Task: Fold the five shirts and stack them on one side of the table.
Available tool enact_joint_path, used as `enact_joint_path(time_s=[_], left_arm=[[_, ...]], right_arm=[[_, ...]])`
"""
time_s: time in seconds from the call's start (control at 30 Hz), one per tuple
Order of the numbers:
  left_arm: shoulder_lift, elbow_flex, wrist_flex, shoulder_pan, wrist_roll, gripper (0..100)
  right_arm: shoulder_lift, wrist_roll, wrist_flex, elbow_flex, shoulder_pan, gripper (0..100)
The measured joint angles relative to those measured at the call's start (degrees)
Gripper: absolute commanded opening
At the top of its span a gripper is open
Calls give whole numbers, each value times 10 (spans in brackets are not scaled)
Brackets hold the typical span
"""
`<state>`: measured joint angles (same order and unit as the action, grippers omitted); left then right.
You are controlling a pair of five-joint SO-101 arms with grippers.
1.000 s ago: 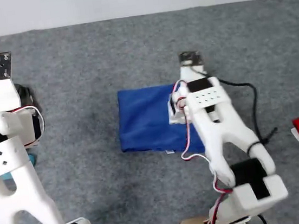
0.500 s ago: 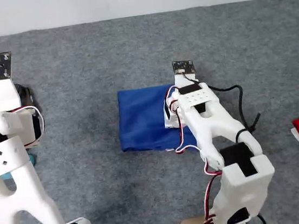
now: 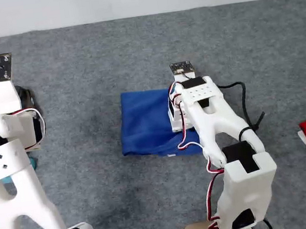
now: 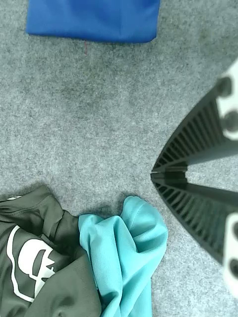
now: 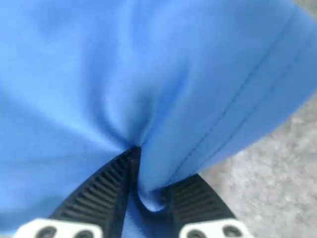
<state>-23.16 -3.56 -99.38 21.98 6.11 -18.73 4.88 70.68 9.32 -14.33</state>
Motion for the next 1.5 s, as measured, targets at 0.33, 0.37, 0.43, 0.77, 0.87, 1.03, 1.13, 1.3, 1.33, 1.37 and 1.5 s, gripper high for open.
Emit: enact_joint_path(time_s=[0.33, 0.37, 0.43, 0.77, 0.87, 1.03, 1.13, 1.3, 1.33, 1.37, 1.5], left_arm=[[0, 0, 0, 0, 0, 2], [0, 0, 0, 0, 0, 2], [0, 0, 0, 0, 0, 2], [0, 0, 0, 0, 0, 2], [0, 0, 0, 0, 0, 2], [0, 0, 0, 0, 0, 2], [0, 0, 0, 0, 0, 2], [0, 0, 0, 0, 0, 2], [0, 0, 0, 0, 0, 2], [0, 0, 0, 0, 0, 2], [0, 0, 0, 0, 0, 2]], right_arm=[[92, -372, 34, 1, 115, 10], [92, -413, 28, 1, 125, 10], [92, -496, 10, 1, 145, 10], [92, -800, -150, 2, 195, 10], [92, -833, -193, 2, 196, 17], [91, -839, -212, 2, 194, 139], [91, -792, -216, 2, 194, 203], [92, -651, -216, 2, 195, 218], [98, -621, -216, 2, 195, 218], [107, -587, -216, 2, 195, 218], [155, -413, -216, 2, 193, 218]])
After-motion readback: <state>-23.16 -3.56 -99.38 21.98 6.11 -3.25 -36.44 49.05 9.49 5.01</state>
